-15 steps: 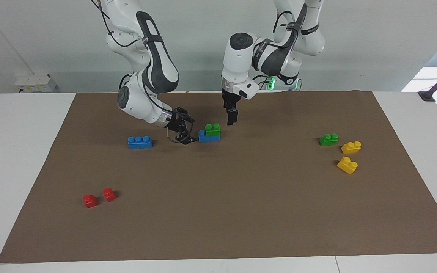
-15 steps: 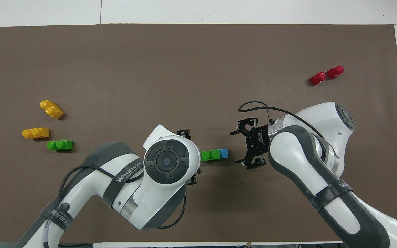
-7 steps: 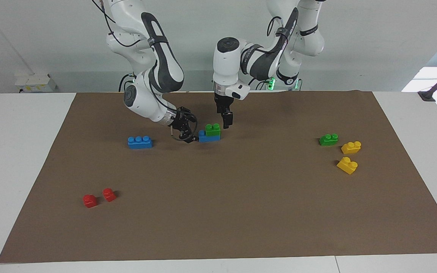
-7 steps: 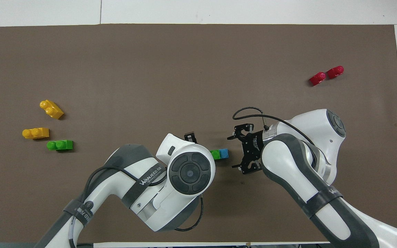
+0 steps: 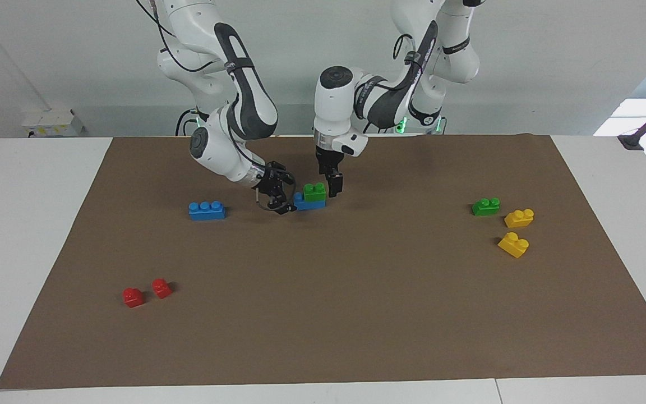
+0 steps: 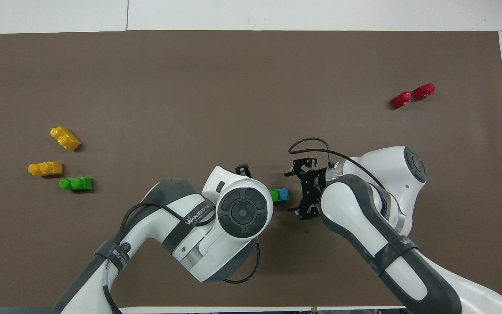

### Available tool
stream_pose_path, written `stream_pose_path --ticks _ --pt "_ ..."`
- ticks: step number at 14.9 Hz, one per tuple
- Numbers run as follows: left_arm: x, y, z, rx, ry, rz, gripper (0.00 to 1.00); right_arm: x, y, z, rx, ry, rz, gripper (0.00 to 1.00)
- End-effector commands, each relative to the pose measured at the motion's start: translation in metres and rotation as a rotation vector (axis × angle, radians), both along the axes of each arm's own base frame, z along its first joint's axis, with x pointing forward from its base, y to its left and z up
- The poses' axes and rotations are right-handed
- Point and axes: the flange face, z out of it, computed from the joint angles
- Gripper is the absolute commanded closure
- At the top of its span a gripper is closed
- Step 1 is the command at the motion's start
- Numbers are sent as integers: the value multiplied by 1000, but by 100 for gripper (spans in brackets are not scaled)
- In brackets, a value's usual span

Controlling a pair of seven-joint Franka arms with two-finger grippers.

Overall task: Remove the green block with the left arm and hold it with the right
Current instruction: 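Close the left gripper on green while the right gripper grips blue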

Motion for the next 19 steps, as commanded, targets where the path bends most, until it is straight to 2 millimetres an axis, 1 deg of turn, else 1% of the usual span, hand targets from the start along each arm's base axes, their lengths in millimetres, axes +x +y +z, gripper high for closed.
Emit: stream_pose_path --ticks 1,3,5,7,9,14,15,16,18,19 --pt "-9 -16 -29 22 -4 -5 0 -2 3 -9 13 -13 -13 2" --pt "-12 -24 -40 25 -38 16 0 0 1 -13 5 -23 -29 2" --pt "-11 -25 -44 27 -45 14 0 1 0 -19 -3 -20 -33 2" --pt "-11 -25 -44 26 -47 12 0 4 -1 -22 7 -34 -53 2" --pt "-10 -24 -44 28 -47 11 0 -1 11 -26 15 -37 -47 2" --pt "-7 -25 -40 29 -50 7 0 -1 12 -28 12 -45 -58 2" --pt "-7 -24 -42 30 -49 8 0 -1 13 -28 12 -49 -54 3" --pt "-7 -24 -43 31 -49 5 1 -2 13 -29 12 -54 -44 5" --pt "-5 -23 -43 36 -59 -5 1 -2 13 -28 11 -70 -31 15" --pt "-4 -22 -44 38 -57 -4 1 -2 13 -28 12 -69 -30 23"
